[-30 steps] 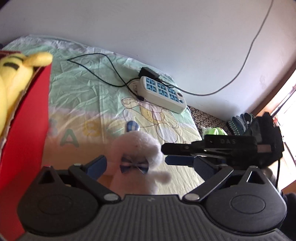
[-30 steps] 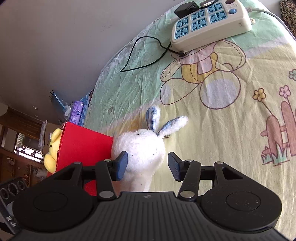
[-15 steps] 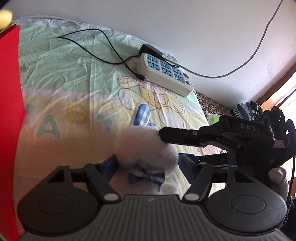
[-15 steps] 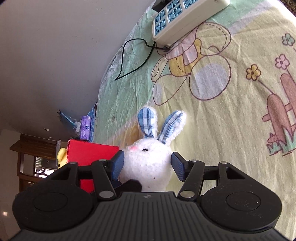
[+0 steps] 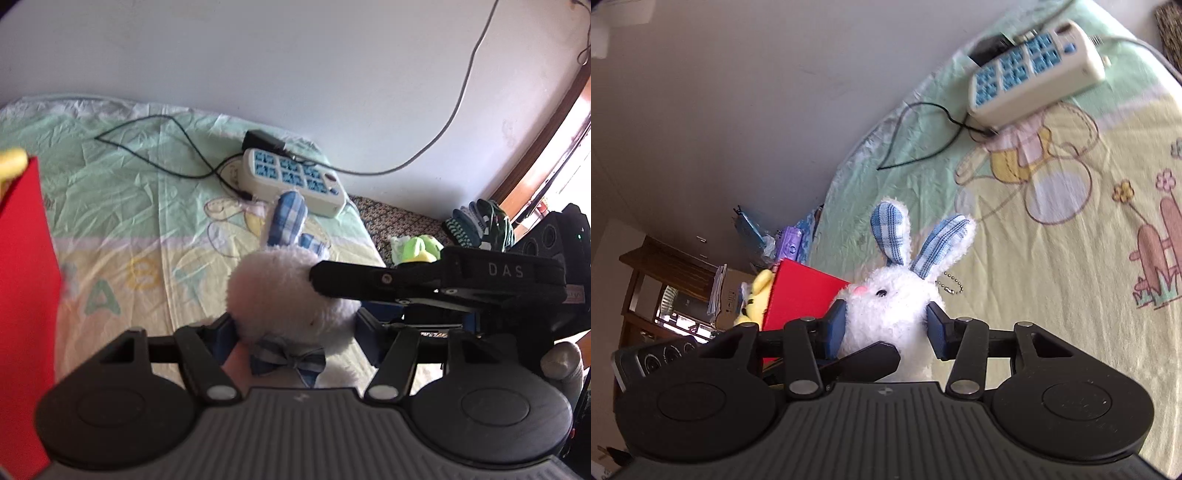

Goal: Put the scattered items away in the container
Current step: 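Lift the white bunny off the bed with the right tool, then carry the white bunny over the red box and lower it in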

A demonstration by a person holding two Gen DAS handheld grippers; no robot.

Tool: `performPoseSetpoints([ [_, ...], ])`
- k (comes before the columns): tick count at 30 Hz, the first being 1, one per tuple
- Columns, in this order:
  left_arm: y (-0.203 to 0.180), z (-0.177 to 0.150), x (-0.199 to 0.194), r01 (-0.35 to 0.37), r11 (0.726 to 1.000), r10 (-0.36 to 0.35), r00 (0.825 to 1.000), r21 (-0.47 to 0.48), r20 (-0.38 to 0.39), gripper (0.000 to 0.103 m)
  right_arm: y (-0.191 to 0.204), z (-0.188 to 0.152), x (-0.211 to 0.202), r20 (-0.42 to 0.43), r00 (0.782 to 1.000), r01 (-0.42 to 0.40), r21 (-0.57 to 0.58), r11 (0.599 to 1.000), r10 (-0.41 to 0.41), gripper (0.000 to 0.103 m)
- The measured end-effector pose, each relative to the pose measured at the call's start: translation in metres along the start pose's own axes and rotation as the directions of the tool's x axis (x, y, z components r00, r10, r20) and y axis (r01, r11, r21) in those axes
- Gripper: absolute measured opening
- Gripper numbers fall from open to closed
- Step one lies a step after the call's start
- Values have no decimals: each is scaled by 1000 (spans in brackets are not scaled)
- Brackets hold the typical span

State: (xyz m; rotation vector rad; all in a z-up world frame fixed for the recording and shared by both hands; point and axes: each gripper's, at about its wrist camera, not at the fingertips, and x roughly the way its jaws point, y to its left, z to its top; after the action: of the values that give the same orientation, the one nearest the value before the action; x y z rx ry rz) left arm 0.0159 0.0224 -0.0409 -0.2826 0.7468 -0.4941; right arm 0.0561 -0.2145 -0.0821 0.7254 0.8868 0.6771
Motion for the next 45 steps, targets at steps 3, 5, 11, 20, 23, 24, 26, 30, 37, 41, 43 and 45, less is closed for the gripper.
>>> performPoseSetpoints([
  [3, -3, 6, -34, -3, 999, -1, 996, 38, 94, 64, 36, -2, -11, 75, 997, -27, -116, 993, 36, 49],
  [5, -2, 12, -62, -13, 998, 4, 988, 57, 154, 64, 65, -6, -11, 116, 991, -47, -202, 978, 71, 49],
  [11, 23, 23, -141, -78, 994, 55, 960, 74, 274, 64, 133, -37, 18, 175, 970, -97, -357, 929, 169, 49],
  [20, 103, 4, -216, -174, 985, 168, 932, -8, 320, 64, 204, -78, 120, 114, 966, -155, -470, 869, 233, 49],
  [23, 126, -6, -226, -187, 982, 188, 929, -33, 318, 64, 216, -93, 146, 95, 969, -158, -474, 866, 229, 49],
  [24, 135, -10, -228, -190, 981, 193, 930, -39, 313, 64, 218, -96, 153, 91, 970, -157, -474, 866, 225, 49],
  [26, 149, -16, -229, -193, 980, 197, 935, -45, 295, 65, 222, -105, 166, 85, 975, -142, -479, 866, 206, 48],
  [30, 172, -28, -230, -232, 972, 231, 934, -27, 272, 65, 229, -119, 185, 87, 979, -117, -511, 852, 187, 48],
  [37, 200, -39, -241, -232, 972, 232, 950, -23, 211, 65, 232, -131, 210, 53, 980, -142, -486, 862, 191, 47],
  [41, 206, -46, -236, -259, 966, 254, 950, 9, 180, 65, 237, -141, 220, 30, 985, -129, -519, 845, 169, 47],
  [43, 201, -48, -233, -285, 957, 273, 946, 52, 174, 66, 238, -145, 226, 26, 986, -128, -528, 840, 167, 47],
  [45, 201, -49, -230, -289, 953, 273, 949, 91, 158, 68, 236, -142, 228, 16, 987, -128, -520, 844, 159, 47],
])
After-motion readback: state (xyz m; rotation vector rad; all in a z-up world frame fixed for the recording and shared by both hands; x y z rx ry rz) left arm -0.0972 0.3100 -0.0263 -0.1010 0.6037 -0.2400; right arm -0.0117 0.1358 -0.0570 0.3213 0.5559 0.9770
